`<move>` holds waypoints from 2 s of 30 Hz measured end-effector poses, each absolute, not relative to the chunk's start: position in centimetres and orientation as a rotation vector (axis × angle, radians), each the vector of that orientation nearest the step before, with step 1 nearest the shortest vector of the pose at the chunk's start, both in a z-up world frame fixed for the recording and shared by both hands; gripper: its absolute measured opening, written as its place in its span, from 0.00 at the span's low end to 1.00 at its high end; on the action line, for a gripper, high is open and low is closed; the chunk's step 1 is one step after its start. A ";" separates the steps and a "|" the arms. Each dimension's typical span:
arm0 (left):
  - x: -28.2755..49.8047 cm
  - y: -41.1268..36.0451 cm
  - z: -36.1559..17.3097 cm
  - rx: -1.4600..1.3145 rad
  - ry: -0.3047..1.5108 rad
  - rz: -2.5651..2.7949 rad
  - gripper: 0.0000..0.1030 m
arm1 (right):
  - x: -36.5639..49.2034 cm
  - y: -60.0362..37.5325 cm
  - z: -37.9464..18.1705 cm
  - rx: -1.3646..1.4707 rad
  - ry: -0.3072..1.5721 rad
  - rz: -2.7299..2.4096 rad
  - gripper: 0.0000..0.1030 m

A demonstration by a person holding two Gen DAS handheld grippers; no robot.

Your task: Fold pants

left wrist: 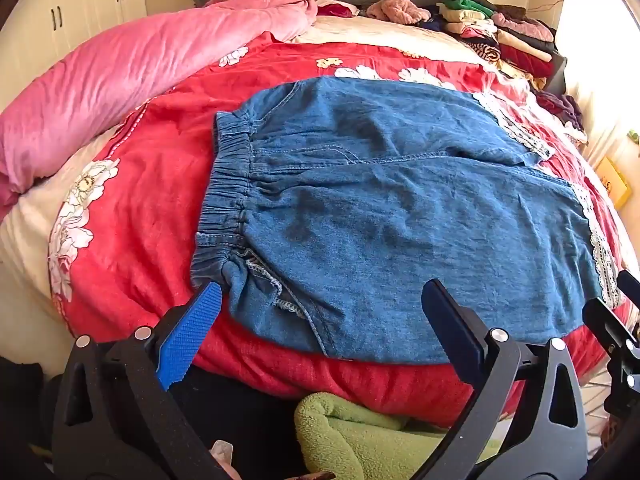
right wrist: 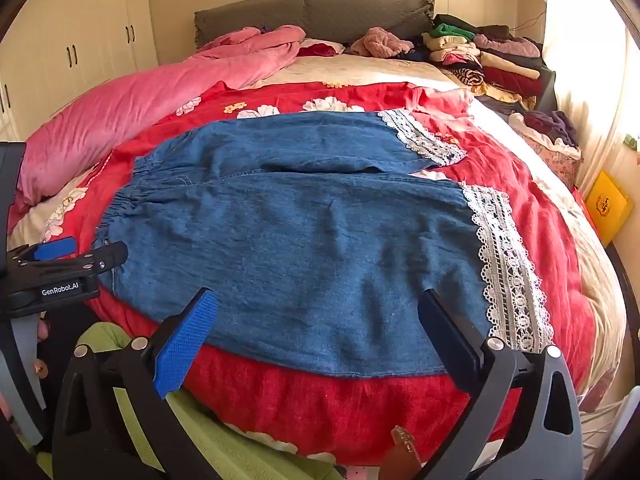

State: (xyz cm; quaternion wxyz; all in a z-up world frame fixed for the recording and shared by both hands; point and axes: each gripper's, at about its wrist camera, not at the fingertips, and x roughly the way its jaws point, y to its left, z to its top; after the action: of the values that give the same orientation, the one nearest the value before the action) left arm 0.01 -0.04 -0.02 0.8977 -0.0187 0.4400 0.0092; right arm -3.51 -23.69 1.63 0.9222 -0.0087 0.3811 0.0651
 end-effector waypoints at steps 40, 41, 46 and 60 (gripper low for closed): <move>-0.3 -1.2 0.3 0.010 0.906 0.018 0.92 | -3.8 -25.3 1.4 0.021 0.781 0.100 0.96; -0.3 -1.3 0.3 0.010 0.905 0.017 0.92 | -3.8 -25.3 1.4 0.021 0.780 0.102 0.96; -0.4 -1.3 0.2 0.019 0.903 0.023 0.92 | -3.6 -25.5 1.3 0.029 0.788 0.101 0.96; -0.2 -1.6 0.1 0.026 0.905 0.016 0.92 | -2.9 -25.5 1.4 0.032 0.789 0.127 0.96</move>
State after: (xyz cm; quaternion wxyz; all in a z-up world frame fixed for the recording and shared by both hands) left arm -0.18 -1.62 0.14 0.8992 0.0127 0.4372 0.0076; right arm -2.91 -25.51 1.39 0.9210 0.0155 0.3843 0.0620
